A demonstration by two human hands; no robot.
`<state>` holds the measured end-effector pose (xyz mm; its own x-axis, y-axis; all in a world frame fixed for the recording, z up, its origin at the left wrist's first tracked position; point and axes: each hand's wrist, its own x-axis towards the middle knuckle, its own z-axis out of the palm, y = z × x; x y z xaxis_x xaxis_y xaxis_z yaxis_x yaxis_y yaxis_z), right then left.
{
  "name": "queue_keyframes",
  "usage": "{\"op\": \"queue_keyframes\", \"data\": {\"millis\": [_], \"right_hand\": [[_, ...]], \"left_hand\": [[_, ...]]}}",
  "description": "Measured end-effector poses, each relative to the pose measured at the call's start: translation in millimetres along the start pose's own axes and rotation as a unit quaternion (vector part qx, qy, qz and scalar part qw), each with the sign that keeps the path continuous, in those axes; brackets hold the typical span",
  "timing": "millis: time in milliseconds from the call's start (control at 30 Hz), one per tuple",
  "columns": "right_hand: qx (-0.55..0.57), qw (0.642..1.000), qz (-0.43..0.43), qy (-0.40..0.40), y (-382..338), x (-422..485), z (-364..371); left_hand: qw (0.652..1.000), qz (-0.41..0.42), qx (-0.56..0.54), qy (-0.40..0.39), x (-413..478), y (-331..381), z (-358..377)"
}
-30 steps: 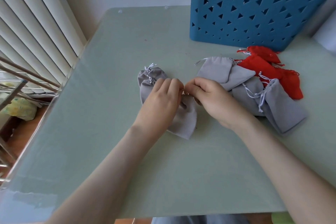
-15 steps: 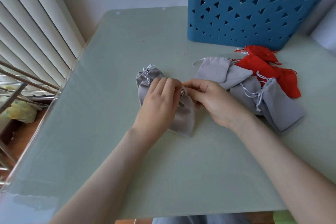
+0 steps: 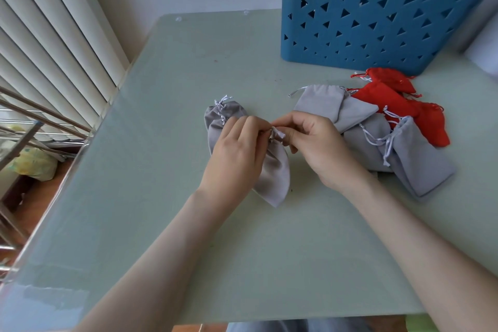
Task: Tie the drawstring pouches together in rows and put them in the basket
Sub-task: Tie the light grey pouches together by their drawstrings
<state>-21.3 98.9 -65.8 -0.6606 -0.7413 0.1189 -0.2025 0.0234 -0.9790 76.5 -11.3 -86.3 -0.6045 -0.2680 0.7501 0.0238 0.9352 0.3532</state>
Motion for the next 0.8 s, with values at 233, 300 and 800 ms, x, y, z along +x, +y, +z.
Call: {"op": "queue_keyframes", "data": {"millis": [233, 300, 800], "right_hand": [[0.046, 0.999, 0.020, -0.011, 1, 1, 1], [0.058, 0.998, 0.019, -0.016, 2, 2, 0], [0.055, 0.997, 0.024, -0.044, 4, 2, -2]], "left_hand": [[1.000, 0.002, 0.002, 0.005, 0, -1, 0], [1.000, -0.006, 0.000, 0.004, -1, -1, 1], [0.991, -0.118, -0.068, -0.020, 0, 10, -6]]}}
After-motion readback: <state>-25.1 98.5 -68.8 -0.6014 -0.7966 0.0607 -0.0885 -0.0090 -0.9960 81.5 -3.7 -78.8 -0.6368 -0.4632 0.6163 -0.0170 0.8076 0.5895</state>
